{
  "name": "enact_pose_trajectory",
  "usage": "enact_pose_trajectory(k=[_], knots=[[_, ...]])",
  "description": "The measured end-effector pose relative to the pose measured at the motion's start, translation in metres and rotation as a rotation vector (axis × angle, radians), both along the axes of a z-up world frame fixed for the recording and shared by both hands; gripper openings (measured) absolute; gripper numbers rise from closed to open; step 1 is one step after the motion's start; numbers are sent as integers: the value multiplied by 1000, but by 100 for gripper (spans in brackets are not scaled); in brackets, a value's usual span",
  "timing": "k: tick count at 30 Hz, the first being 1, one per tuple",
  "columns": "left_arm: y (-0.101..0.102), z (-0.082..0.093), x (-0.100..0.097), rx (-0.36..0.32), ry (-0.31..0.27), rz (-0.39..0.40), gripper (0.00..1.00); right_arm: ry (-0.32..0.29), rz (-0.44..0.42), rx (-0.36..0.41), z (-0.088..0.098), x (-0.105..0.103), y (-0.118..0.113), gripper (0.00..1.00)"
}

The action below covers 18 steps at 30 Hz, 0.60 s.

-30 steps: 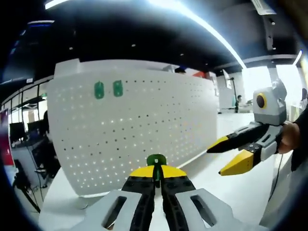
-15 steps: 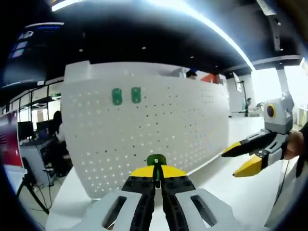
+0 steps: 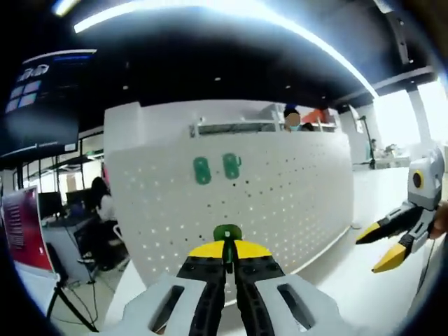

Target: Insert the hook assembly into the mounting plate slot until the hook locks in place.

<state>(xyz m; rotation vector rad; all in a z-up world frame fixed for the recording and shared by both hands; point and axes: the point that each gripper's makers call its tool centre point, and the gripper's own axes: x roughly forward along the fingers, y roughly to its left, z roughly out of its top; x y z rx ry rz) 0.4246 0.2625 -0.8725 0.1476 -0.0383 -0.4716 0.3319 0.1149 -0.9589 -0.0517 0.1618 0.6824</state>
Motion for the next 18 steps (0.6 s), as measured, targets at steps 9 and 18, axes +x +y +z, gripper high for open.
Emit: enact_pose_trajectory(k=[9, 18], knots=[[6, 18, 12, 19, -26, 17, 3, -21, 8, -2, 7, -1, 2, 43], [15, 47, 29, 2, -64, 64, 3, -25, 11, 3, 11, -2, 2, 43]])
